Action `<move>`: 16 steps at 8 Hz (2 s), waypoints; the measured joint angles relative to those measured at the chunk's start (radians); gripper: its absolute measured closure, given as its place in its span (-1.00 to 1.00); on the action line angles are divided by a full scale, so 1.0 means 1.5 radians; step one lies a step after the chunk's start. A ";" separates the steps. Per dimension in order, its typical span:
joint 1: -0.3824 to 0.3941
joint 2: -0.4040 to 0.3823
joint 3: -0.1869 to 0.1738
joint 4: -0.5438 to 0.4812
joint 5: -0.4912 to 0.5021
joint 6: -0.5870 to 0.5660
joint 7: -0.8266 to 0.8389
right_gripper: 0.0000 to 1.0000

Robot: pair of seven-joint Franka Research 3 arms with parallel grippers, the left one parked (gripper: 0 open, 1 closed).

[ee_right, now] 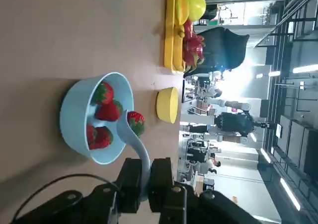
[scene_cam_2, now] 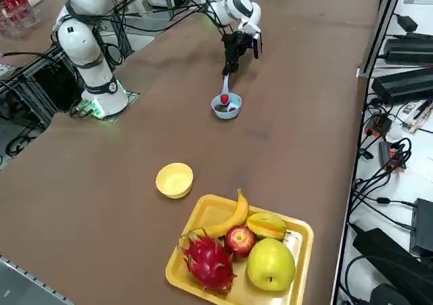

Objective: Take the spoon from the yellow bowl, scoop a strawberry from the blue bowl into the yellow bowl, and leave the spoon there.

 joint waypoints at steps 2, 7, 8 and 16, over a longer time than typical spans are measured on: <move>0.001 0.000 -0.001 0.010 0.000 -0.028 0.000 0.78; -0.030 -0.042 -0.021 0.024 -0.002 -0.069 -0.063 0.78; -0.055 -0.069 -0.021 0.021 -0.002 -0.070 -0.094 0.78; -0.241 -0.230 -0.026 -0.210 -0.093 0.053 -0.123 0.78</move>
